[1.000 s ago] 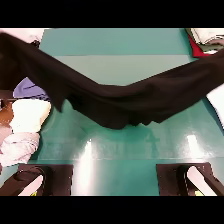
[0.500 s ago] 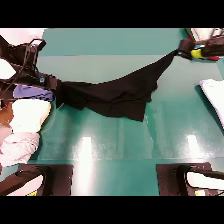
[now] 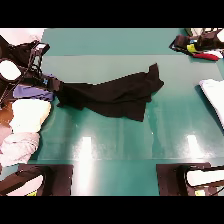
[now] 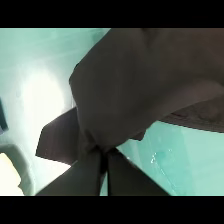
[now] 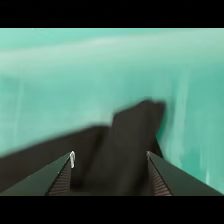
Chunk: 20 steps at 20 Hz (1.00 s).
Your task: Fold the shirts.
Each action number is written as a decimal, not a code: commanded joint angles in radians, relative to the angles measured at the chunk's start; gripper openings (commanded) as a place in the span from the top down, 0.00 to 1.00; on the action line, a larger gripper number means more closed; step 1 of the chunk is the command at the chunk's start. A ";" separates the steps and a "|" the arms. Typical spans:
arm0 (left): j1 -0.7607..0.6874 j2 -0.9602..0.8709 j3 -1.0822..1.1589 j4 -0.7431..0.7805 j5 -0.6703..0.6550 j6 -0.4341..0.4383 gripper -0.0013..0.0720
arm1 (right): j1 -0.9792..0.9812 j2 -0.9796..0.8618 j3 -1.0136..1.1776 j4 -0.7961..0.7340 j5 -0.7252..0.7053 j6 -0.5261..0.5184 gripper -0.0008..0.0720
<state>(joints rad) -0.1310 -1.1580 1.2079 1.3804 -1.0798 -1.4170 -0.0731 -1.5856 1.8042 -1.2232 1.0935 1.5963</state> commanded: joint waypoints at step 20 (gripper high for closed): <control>0.001 -0.001 -0.001 -0.003 -0.029 -0.001 0.94 | 0.071 -0.034 -0.557 0.220 0.003 -0.061 0.45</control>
<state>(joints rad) -0.1310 -1.1584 1.2076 1.3766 -1.1072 -1.4185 -0.0071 -1.6093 1.2663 -1.0466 1.1164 1.5436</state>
